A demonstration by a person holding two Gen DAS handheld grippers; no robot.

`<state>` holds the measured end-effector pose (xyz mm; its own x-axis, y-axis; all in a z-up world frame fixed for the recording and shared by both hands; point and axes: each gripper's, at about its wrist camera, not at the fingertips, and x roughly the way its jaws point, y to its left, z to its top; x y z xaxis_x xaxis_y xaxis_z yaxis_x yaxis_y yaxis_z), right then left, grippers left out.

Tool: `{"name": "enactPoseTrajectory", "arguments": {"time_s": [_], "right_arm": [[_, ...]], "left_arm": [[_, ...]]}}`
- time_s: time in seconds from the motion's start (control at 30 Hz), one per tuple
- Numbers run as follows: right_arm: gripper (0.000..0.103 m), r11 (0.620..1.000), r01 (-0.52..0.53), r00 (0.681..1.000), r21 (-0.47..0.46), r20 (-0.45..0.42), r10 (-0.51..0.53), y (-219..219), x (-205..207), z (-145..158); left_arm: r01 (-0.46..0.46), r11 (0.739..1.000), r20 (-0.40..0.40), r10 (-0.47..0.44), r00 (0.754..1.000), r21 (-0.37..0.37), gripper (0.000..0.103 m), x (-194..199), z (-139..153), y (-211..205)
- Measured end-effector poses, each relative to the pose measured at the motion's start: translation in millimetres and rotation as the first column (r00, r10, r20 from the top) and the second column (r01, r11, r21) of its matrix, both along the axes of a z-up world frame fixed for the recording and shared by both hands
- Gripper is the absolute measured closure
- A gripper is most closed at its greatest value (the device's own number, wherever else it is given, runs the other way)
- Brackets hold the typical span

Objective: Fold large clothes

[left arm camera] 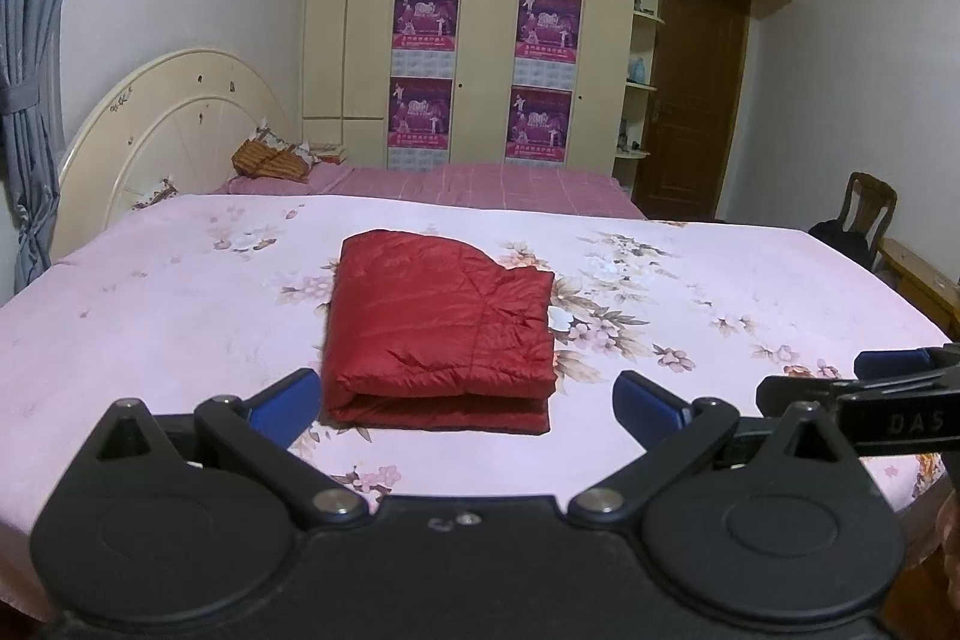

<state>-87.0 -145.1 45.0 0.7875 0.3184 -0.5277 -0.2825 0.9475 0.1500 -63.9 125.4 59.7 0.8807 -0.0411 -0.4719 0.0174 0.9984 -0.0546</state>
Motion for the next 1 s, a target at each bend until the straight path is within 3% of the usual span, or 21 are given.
{"name": "enactPoseTrajectory", "arguments": {"time_s": [1.0], "right_arm": [[0.000,1.000,0.003,1.000,0.006,0.002,-0.003,-5.0,6.2,2.8]], "left_arm": [[0.002,1.000,0.003,-0.002,1.000,0.007,0.000,6.0,3.4,0.3]]}}
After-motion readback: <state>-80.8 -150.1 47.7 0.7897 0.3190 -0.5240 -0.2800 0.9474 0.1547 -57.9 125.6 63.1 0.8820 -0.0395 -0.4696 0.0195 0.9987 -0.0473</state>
